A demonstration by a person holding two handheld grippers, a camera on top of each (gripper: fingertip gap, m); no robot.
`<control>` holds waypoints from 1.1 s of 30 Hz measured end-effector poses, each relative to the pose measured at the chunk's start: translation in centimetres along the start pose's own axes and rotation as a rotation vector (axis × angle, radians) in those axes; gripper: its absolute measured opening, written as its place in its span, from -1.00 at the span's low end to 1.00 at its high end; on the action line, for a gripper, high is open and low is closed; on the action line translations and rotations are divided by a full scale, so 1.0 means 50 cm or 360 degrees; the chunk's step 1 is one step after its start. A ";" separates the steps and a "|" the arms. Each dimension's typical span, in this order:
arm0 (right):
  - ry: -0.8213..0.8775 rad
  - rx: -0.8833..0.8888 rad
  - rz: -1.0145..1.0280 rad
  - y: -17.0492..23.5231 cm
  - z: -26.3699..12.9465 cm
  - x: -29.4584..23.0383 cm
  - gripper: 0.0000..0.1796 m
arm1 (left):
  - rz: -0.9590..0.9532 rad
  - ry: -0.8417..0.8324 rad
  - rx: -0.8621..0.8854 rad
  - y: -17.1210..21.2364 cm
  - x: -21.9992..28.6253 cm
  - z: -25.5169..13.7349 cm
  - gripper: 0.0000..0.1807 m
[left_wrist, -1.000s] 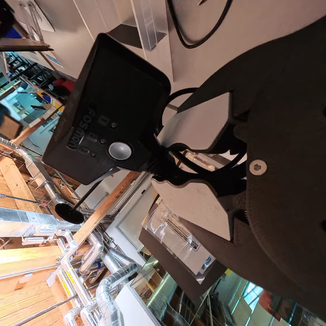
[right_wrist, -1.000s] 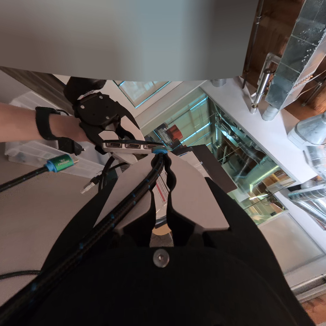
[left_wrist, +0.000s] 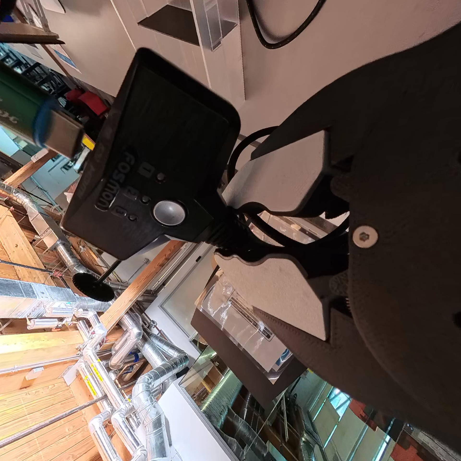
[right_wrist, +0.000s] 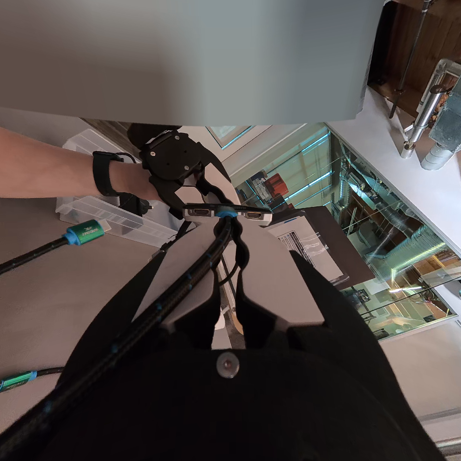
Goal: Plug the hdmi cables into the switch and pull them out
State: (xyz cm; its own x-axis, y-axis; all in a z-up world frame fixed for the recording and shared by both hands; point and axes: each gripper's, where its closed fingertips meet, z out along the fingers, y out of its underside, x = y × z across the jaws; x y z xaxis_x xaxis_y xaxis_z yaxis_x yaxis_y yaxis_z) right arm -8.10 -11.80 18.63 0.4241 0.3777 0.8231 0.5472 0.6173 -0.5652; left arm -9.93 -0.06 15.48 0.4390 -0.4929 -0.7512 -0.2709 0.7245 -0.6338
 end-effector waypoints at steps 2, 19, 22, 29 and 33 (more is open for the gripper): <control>0.0006 -0.0018 -0.0004 0.004 0.002 0.001 -0.92 | 0.0013 -0.0007 0.0002 -0.001 0.001 0.000 -0.72; -0.0006 -0.0070 0.0041 0.017 0.001 0.004 -0.92 | 0.0113 -0.0101 -0.0048 -0.005 -0.006 0.000 -0.73; -0.0027 -0.0050 0.0081 0.017 -0.004 0.005 -0.92 | 0.0131 -0.0107 -0.0069 -0.009 -0.004 -0.002 -0.73; -0.0028 -0.0068 0.0110 0.024 -0.003 0.006 -0.91 | 0.0154 -0.0156 -0.0149 -0.006 -0.001 0.000 -0.74; -0.0042 -0.0064 0.0134 0.028 -0.003 0.005 -0.91 | 0.0156 -0.0189 -0.0169 -0.005 -0.002 0.001 -0.74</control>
State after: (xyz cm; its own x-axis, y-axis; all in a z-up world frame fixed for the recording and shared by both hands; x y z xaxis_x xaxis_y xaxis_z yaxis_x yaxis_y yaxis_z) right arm -7.13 -10.95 18.06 0.4510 0.4454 0.7734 0.5391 0.5547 -0.6338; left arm -9.86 -0.14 15.72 0.5024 -0.3573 -0.7873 -0.4036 0.7084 -0.5790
